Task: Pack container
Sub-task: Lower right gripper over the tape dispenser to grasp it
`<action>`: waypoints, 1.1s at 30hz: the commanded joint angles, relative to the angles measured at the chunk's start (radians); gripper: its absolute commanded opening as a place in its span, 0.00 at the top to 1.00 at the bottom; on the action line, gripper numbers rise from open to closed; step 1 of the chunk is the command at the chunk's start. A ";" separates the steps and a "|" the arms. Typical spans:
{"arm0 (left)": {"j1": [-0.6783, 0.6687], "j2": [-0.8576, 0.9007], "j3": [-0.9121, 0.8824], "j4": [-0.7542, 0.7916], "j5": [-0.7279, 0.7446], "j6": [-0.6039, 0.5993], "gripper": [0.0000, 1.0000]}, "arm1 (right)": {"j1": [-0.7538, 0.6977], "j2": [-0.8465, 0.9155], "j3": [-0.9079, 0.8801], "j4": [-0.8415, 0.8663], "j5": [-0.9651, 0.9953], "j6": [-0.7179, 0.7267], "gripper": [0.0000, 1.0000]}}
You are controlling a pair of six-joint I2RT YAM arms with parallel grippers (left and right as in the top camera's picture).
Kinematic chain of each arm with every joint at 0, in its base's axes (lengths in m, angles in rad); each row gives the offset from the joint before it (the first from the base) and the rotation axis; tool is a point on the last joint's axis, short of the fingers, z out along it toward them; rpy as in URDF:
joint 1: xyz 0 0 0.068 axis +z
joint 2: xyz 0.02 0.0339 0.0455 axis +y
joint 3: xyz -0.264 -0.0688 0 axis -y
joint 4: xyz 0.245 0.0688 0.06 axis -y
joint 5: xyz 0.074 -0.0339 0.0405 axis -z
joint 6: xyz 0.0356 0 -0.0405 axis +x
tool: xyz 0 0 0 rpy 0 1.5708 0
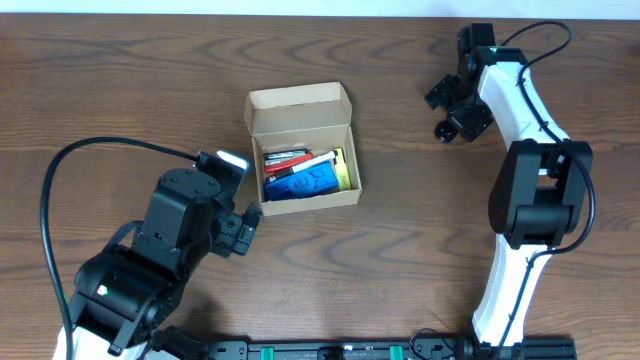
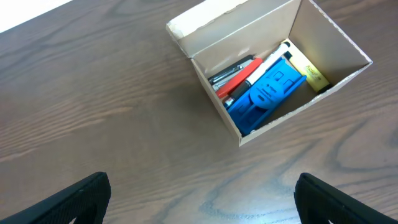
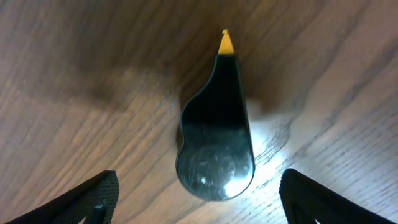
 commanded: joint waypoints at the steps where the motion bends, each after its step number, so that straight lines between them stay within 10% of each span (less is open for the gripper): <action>1: 0.001 0.000 0.012 -0.003 0.007 0.018 0.05 | -0.024 0.045 -0.002 0.004 0.020 -0.013 0.16; 14: 0.001 0.000 0.012 -0.003 0.007 0.018 0.05 | -0.037 0.093 -0.002 0.042 0.005 -0.039 0.24; 33: 0.000 0.000 0.012 -0.003 0.007 0.018 0.05 | -0.036 0.093 -0.002 0.039 0.006 -0.039 0.73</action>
